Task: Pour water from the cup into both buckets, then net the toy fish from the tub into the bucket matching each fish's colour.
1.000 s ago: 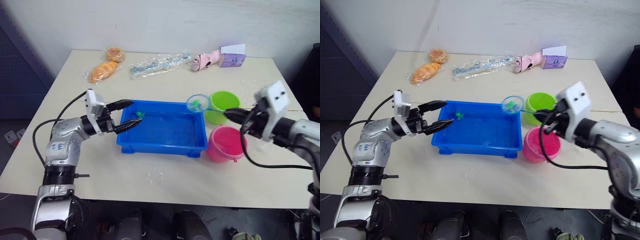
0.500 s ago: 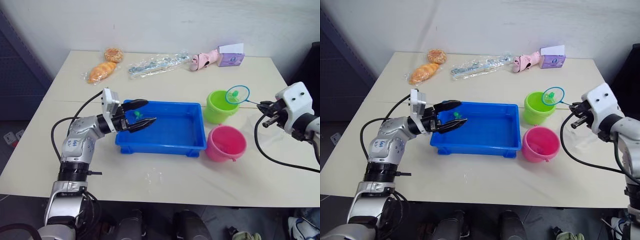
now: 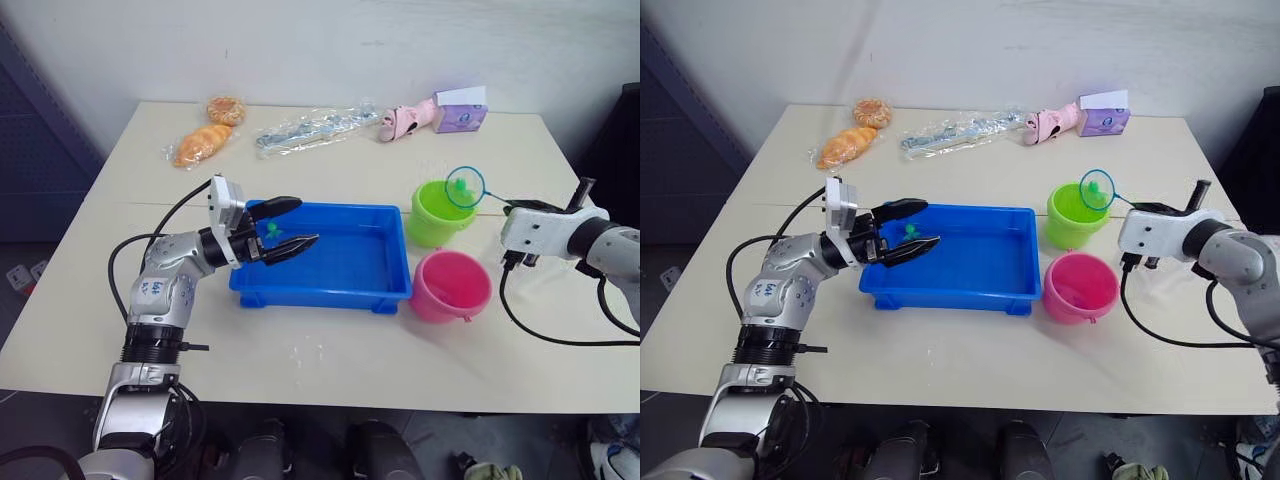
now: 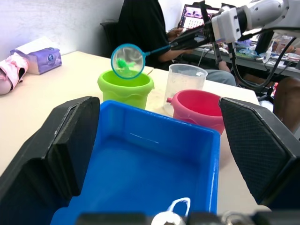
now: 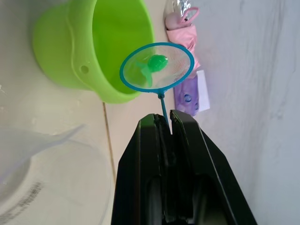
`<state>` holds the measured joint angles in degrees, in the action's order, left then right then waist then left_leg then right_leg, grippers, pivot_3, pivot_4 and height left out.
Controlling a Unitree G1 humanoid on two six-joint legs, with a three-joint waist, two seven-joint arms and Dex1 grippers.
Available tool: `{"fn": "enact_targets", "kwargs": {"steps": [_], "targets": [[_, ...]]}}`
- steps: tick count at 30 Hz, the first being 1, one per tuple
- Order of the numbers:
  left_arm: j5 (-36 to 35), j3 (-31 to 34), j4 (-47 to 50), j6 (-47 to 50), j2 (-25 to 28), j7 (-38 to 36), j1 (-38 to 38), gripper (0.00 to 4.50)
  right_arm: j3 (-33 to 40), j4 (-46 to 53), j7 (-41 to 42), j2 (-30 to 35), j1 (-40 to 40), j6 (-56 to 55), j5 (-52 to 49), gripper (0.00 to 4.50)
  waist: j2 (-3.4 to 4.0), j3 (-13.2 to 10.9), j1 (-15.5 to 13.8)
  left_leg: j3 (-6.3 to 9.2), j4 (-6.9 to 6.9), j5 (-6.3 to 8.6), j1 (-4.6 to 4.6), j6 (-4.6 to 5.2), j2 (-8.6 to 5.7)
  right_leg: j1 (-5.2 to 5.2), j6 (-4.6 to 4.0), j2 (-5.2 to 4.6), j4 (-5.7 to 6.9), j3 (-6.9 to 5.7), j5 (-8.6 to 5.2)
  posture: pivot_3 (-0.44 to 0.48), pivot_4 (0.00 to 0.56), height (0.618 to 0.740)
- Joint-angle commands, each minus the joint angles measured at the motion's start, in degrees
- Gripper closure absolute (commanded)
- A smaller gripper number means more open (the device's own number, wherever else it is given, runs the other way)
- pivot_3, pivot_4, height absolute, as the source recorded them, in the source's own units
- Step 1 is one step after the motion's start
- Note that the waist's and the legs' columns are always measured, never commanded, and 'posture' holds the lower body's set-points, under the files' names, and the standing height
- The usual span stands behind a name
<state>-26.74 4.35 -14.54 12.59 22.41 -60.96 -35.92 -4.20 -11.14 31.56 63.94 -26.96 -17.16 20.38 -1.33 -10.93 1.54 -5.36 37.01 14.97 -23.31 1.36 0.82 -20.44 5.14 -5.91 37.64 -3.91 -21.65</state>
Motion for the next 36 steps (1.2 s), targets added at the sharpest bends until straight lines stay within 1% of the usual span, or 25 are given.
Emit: {"fn": "enact_targets", "kwargs": {"steps": [1,3,5,8,11,16,20,23,27,29,31,34,35,36], "targets": [[0.1,0.1,-0.8,-2.1,-0.5,-0.6,-1.5,0.14,-1.0,-3.8,-2.8,3.0,-2.5,-10.2,5.2,4.5,0.0,0.0,0.0,0.0,0.0,0.0,0.0,0.0,0.0,0.0,0.0,0.0,0.0,0.0,0.0,0.0,0.15,0.74],[0.1,0.0,-1.5,-2.6,-0.6,-0.8,-1.9,0.14,-1.9,-5.5,-4.2,3.6,-4.3,-14.6,7.4,4.5,0.0,0.0,0.0,-0.01,0.01,0.0,0.0,0.0,0.0,0.01,0.0,-0.01,-0.02,0.01,0.0,0.0,0.15,0.74],[0.2,0.0,-2.3,-3.3,-0.7,-1.0,-2.3,0.14,-2.6,-7.6,-3.6,3.9,-5.3,-16.5,8.6,4.5,0.0,0.0,0.0,-0.01,0.03,0.0,-0.01,0.0,0.0,0.01,0.0,0.0,-0.01,0.01,0.0,0.0,0.15,0.74],[0.5,0.0,-3.7,-4.3,-0.7,-1.5,-3.0,0.14,-3.4,-10.9,-4.5,4.7,-6.4,-17.9,11.5,4.5,0.0,0.0,-0.1,0.0,0.04,0.0,0.0,0.0,0.0,0.04,0.0,-0.01,-0.01,0.0,0.0,0.0,0.15,0.74],[0.6,0.1,-4.5,-5.1,-0.7,-1.5,-3.3,0.14,-3.1,-12.3,-4.0,4.1,-7.6,-17.9,10.9,4.5,0.0,0.0,-0.1,0.0,0.05,0.0,-0.01,0.0,0.0,0.04,0.0,0.0,-0.01,0.0,0.0,0.0,0.15,0.74],[0.7,0.2,-4.8,-6.0,-0.6,-1.6,-3.0,0.14,-2.3,-12.6,-8.8,4.4,-9.4,-18.4,14.4,4.5,0.02,0.0,0.2,-0.01,0.05,-0.02,0.01,-0.03,0.05,0.02,0.0,0.05,0.02,0.01,0.0,0.0,0.15,0.74],[0.6,0.2,-4.6,-6.1,-0.6,-1.4,-2.7,0.14,-2.9,-11.8,-7.5,3.9,-6.2,-18.2,13.1,4.5,0.02,0.0,0.0,0.01,0.05,-0.03,0.0,-0.04,0.06,0.03,-0.01,0.06,0.02,0.01,0.0,0.0,0.15,0.74],[0.7,0.3,-4.6,-6.3,-0.5,-1.4,-2.6,0.14,-0.8,-10.9,-9.3,3.5,-6.5,-16.9,12.0,4.5,0.05,0.0,-0.1,0.0,0.07,-0.02,-0.01,-0.03,0.03,0.04,0.0,0.02,0.02,0.0,0.0,0.0,0.15,0.74],[0.6,0.0,-3.7,-5.9,-0.6,-1.3,-1.7,0.14,-1.1,-7.4,-6.3,2.9,-3.4,-17.8,8.7,4.5,0.06,0.0,-0.1,0.02,0.08,-0.02,0.0,-0.03,0.05,0.04,0.0,0.05,0.04,-0.01,0.0,0.0,0.15,0.74],[0.5,0.5,-3.5,-6.1,-0.6,-0.6,-1.5,0.14,1.8,-8.4,-8.3,3.8,-5.5,-16.6,7.7,4.5,0.11,-0.1,0.0,0.02,0.08,-0.02,0.0,-0.03,0.06,0.04,0.0,0.07,0.05,0.0,0.0,0.0,0.15,0.74],[0.3,0.9,-3.3,-6.0,-0.5,-0.2,-1.3,0.14,2.9,-8.7,-9.5,4.5,-6.2,-15.7,8.3,4.5,0.14,-0.1,0.1,-0.03,0.1,-0.03,0.0,-0.03,0.05,0.03,0.0,0.06,0.07,0.03,0.0,0.0,0.15,0.74],[0.5,0.5,-3.0,-6.2,-0.4,-0.5,-0.5,0.14,1.6,-6.8,-9.0,3.6,-1.6,-17.1,9.3,4.5,0.15,-0.1,0.0,-0.01,0.11,-0.03,0.01,-0.03,0.06,0.03,0.0,0.06,0.08,0.02,0.0,0.0,0.15,0.74],[0.5,0.5,-3.0,-6.2,-0.4,-0.5,-0.4,0.14,1.9,-6.5,-9.6,3.4,-1.0,-17.4,9.3,4.5,0.14,-0.1,0.0,0.01,0.1,-0.03,0.01,-0.03,0.06,0.04,0.0,0.06,0.08,0.02,0.0,0.0,0.15,0.74],[0.5,0.6,-3.1,-6.3,-0.5,-0.4,-0.6,0.14,2.9,-7.1,-10.3,3.4,-2.3,-16.7,8.9,4.5,0.13,-0.1,0.0,0.03,0.09,-0.03,0.03,-0.03,0.07,0.06,-0.01,0.07,0.08,0.0,0.0,0.0,0.15,0.74]]}}
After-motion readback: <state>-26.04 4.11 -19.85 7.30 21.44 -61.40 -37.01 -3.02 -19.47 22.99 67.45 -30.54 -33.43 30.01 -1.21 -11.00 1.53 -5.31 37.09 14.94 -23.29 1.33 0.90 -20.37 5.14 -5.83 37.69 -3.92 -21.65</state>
